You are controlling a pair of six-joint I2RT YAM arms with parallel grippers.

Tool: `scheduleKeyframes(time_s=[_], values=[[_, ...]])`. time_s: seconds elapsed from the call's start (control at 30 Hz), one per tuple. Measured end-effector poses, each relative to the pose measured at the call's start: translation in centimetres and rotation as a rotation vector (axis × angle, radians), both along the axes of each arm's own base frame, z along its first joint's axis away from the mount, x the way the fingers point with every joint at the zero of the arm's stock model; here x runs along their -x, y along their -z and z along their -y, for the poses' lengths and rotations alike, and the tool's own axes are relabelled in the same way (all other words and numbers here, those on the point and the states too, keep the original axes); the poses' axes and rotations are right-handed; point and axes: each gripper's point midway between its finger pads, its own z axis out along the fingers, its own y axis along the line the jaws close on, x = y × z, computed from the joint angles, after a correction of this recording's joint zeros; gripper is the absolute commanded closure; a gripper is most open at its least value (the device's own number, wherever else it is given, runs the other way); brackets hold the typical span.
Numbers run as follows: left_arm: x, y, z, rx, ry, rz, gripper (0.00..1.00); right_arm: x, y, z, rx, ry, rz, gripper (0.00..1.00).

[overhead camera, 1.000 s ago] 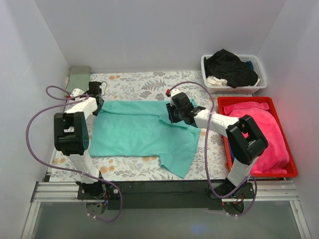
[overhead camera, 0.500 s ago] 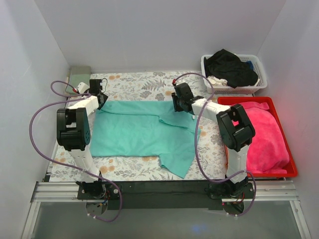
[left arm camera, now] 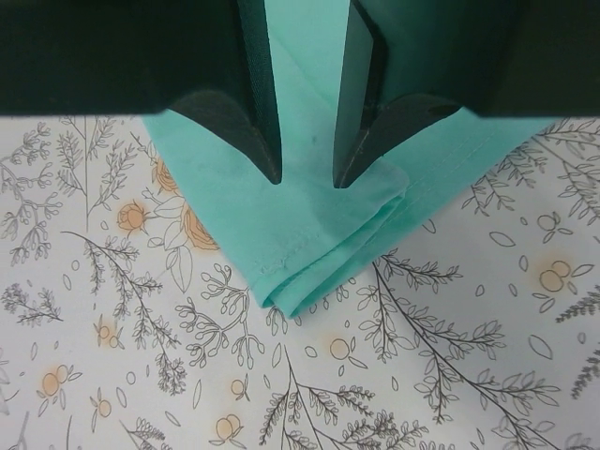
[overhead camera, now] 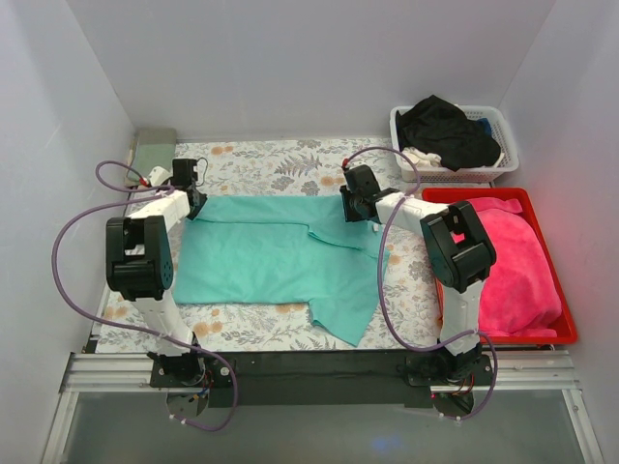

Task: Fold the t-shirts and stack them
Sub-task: Fold the flattened tshirt in 1/3 of the way

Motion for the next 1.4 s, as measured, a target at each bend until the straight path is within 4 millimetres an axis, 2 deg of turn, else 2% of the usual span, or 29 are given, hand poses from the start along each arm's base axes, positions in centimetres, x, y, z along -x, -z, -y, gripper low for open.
scheduleKeyframes(time_s=[0.17, 0.23, 0.47, 0.6, 0.8, 1.03, 1.17, 1.33, 1.4], values=[[0.8, -1.4, -0.4, -0.010, -0.029, 0.011, 0.71, 0.2, 0.2, 0.1, -0.003, 0.007, -0.007, 0.66], [1.4, -0.8, -0.5, -0.009, -0.042, -0.009, 0.71, 0.2, 0.2, 0.1, -0.005, 0.010, -0.007, 0.66], [3.4, 2.9, -0.7, -0.010, -0.072, -0.119, 0.71, 0.8, 0.1, 0.6, 0.000, 0.016, -0.008, 0.67], [3.7, 2.9, -1.0, -0.013, -0.116, -0.117, 0.72, 0.8, -0.1, 1.0, 0.006, 0.027, -0.004, 0.68], [6.5, 2.9, -2.4, -0.056, -0.234, -0.146, 0.71, 0.4, -0.6, 2.0, 0.014, 0.059, 0.007, 0.68], [7.3, 2.7, -2.5, -0.062, -0.246, -0.172, 0.71, 0.6, -0.4, 3.9, 0.048, 0.123, -0.006, 0.70], [6.5, 0.4, -1.9, -0.033, -0.202, -0.106, 0.71, 1.0, -1.3, 4.4, 0.045, 0.138, -0.003, 0.70], [4.7, -5.2, -1.1, -0.007, -0.136, 0.088, 0.69, 1.1, -3.7, 3.4, -0.026, 0.118, 0.024, 0.69], [3.8, -6.5, -0.9, -0.003, -0.106, 0.140, 0.69, 1.1, -4.2, 2.7, -0.056, 0.097, 0.021, 0.69]])
